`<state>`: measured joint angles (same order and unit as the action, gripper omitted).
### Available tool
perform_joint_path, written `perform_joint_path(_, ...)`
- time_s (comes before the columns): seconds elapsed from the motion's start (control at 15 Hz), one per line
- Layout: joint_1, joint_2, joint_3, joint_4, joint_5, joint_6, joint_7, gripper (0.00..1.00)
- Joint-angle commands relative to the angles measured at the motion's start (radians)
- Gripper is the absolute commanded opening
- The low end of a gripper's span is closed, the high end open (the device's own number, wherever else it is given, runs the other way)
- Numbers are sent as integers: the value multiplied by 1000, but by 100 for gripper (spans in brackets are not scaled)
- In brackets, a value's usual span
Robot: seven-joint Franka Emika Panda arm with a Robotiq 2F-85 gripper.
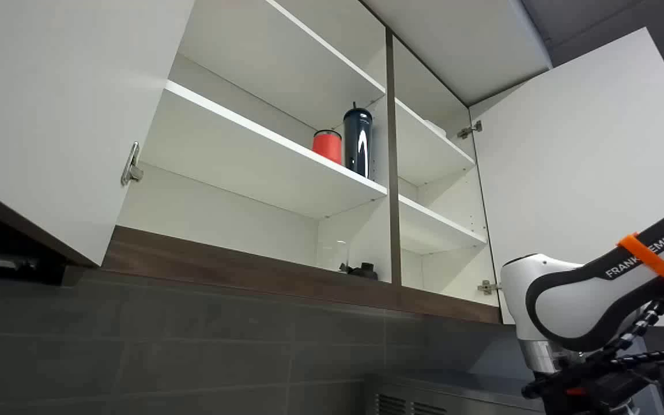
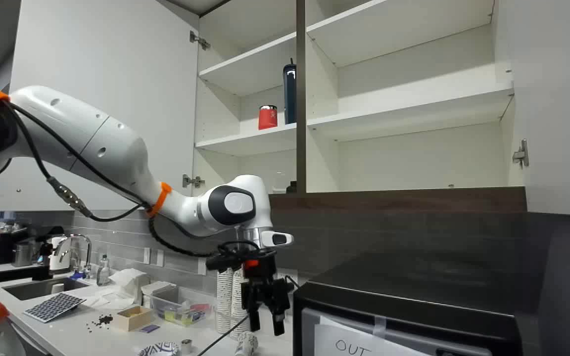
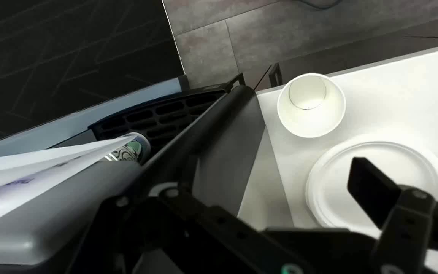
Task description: Put one coffee cup in the open upper cabinet.
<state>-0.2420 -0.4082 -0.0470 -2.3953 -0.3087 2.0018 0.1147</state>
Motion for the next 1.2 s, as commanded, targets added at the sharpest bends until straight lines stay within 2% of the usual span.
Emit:
perform_joint_path(0.0, 21, 0, -18, 2, -7, -4, 6, 100)
perform_joint_path(0.47, 21, 0, -18, 2, -7, -4, 6, 100)
perform_joint_path(0.6, 4, 47, -2, 3, -27, -39, 77, 100)
perform_joint_path(0.87, 34, 69, -11, -45, 95, -106, 179, 100)
perform_joint_path(1.0, 48, 75, -22, -80, 172, -69, 199, 100)
perform_joint_path(1.13, 59, 83, -35, -119, 256, 24, 185, 100)
